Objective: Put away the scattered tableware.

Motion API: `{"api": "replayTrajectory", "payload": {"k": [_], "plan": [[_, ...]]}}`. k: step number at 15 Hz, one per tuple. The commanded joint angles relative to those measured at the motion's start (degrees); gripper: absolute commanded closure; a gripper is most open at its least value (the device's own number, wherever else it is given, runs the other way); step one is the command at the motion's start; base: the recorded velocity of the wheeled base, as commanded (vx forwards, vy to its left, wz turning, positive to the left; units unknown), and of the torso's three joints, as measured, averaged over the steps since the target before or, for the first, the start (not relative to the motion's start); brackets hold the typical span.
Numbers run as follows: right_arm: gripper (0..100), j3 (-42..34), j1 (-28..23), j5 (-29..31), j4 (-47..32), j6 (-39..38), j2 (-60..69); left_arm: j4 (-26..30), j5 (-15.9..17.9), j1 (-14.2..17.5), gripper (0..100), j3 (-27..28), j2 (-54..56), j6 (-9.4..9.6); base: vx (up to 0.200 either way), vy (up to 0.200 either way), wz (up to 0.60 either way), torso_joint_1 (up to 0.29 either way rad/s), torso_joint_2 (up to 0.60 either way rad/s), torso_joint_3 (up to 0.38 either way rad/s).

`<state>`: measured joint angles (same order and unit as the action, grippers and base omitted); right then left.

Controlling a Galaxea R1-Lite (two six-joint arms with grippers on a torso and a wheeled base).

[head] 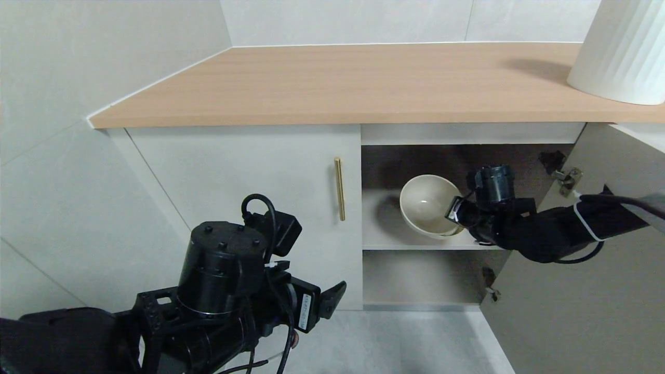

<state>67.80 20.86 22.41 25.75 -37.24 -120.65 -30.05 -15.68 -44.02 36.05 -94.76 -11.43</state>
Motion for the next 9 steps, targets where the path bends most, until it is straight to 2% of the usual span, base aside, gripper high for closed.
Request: {"api": "replayTrajectory", "payload": {"k": [1,3,9], "plan": [[100,1.98,-1.79,0.01,0.01,-0.46,-2.84,-0.01,-0.06,-0.01,0,-0.01,-0.08,-0.17,0.0,0.0,0.0,0.0,0.0,0.0],[100,4.97,-2.93,0.18,-0.08,-1.52,-4.95,-0.01,-0.06,0.07,0,0.08,0.19,0.01,0.0,0.0,0.0,0.0,0.0,0.0],[100,6.29,-4.33,0.53,-0.08,-1.43,-7.76,-0.01,-0.06,0.07,0,-0.01,0.01,0.01,0.0,0.0,0.0,0.0,0.0,0.0]]}}
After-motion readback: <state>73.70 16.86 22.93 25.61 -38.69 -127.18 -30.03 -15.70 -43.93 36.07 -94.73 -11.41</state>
